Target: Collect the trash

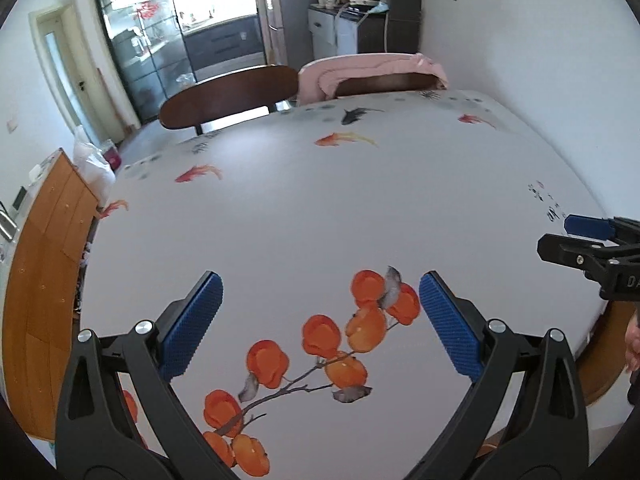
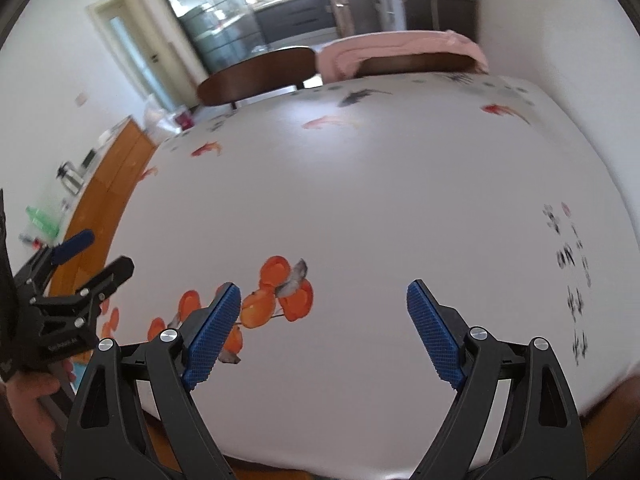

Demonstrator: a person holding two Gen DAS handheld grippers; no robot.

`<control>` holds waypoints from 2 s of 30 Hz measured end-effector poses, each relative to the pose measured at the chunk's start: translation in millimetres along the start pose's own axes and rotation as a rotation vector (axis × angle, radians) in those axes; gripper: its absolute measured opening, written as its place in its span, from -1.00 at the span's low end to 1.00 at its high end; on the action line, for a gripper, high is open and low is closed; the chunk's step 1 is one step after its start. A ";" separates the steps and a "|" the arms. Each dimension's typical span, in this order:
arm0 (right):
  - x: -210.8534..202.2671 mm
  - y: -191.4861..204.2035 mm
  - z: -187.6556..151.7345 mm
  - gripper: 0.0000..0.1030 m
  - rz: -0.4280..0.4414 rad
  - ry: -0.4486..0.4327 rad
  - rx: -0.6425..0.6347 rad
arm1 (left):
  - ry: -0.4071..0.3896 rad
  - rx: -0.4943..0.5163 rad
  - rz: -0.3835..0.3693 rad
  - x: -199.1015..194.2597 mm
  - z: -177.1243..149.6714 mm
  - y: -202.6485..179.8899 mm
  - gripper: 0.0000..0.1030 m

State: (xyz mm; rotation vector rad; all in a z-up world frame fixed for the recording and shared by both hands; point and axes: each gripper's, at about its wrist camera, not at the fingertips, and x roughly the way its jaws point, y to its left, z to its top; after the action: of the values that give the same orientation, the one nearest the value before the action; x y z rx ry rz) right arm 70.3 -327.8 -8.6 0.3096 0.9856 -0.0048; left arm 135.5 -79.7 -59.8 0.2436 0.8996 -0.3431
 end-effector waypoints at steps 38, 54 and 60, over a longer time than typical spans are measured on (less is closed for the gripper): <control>24.1 -88.1 3.1 0.71 0.027 0.067 -0.088 | -0.020 -0.092 0.260 29.2 9.9 -110.5 0.87; 27.8 -82.8 -3.1 0.71 -0.009 0.079 -0.095 | 0.018 -0.091 0.211 46.0 1.3 -109.8 0.87; 24.9 -82.8 -3.7 0.71 -0.020 0.071 -0.095 | 0.030 -0.112 0.202 47.3 0.1 -105.7 0.87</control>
State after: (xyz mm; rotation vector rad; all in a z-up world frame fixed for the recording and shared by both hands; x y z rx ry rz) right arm 69.3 -402.6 -52.0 0.2139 1.0557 0.0343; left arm 121.5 -185.7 -104.2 0.2341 0.9122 -0.1020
